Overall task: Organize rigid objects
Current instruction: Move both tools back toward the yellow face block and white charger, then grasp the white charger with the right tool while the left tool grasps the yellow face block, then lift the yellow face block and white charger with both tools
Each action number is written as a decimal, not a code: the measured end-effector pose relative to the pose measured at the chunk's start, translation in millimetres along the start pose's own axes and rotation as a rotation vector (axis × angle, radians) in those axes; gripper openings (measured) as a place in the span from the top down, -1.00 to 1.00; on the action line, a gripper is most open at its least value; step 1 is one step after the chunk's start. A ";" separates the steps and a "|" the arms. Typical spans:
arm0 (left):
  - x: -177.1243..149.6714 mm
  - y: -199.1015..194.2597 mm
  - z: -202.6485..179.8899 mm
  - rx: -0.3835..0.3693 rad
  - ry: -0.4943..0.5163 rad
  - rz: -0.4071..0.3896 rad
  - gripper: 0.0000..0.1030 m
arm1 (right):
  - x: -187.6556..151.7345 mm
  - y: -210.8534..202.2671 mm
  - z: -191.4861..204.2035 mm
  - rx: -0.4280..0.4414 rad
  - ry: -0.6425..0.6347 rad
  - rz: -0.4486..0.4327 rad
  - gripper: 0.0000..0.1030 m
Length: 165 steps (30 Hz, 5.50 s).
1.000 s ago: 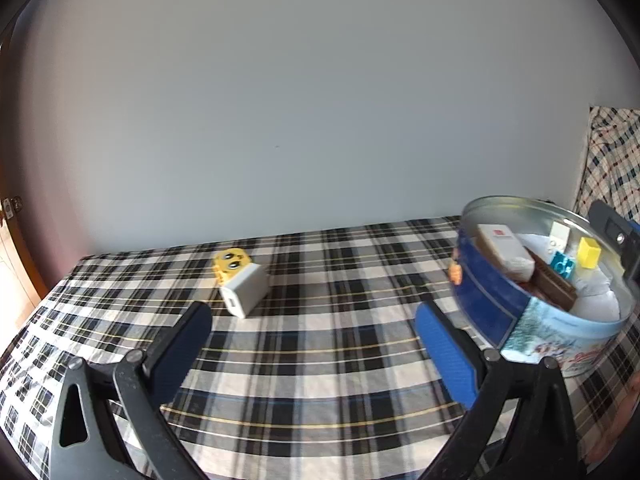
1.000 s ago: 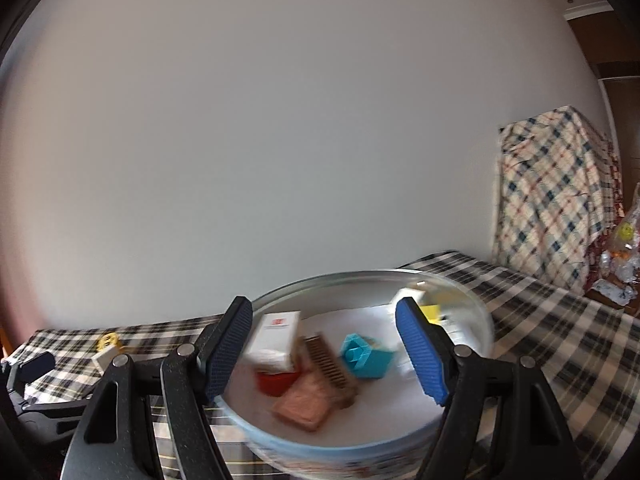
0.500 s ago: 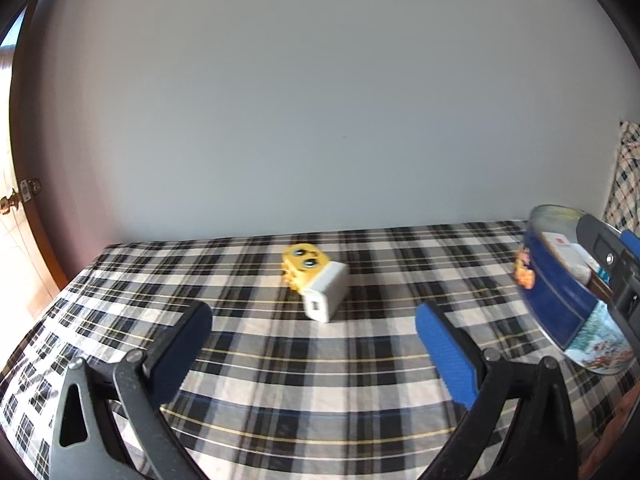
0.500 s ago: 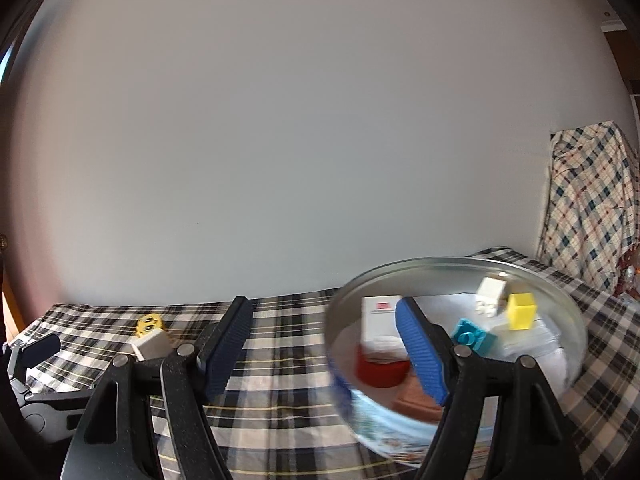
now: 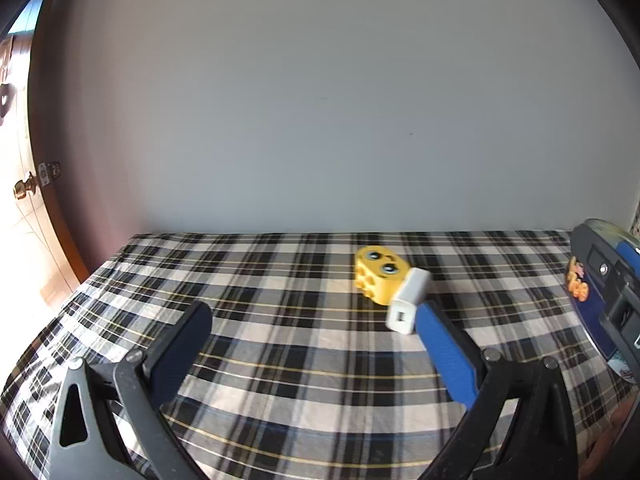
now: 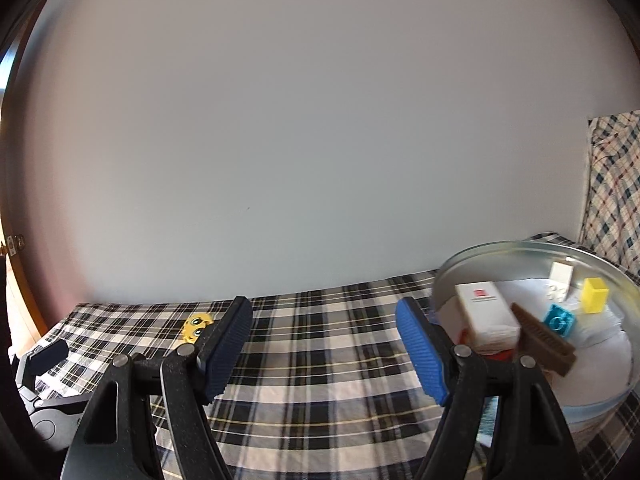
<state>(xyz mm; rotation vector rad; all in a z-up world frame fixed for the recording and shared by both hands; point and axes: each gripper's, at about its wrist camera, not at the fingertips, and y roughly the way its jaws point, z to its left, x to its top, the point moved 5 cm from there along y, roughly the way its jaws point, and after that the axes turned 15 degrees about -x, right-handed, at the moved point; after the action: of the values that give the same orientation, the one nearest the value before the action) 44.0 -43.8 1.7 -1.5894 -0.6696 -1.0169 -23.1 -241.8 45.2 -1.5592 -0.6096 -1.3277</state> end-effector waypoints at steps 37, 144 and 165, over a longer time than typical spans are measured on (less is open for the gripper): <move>0.5 38.9 96.7 0.139 -0.141 0.128 -0.99 | -61.1 111.6 148.0 0.332 -0.205 0.561 -0.26; -3.2 16.3 -81.8 -0.135 -0.009 0.063 0.13 | -8.3 9.5 -42.9 0.112 -0.138 0.089 0.53; -4.9 2.7 -108.8 -0.163 0.014 0.051 0.13 | -3.1 -1.9 -63.5 0.080 -0.142 0.031 0.53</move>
<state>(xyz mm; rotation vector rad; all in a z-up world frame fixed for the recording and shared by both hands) 14.7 -148.7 1.9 -1.7300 -0.5455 -1.0656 -54.5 -296.8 39.3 -1.6004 -0.7146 -1.1623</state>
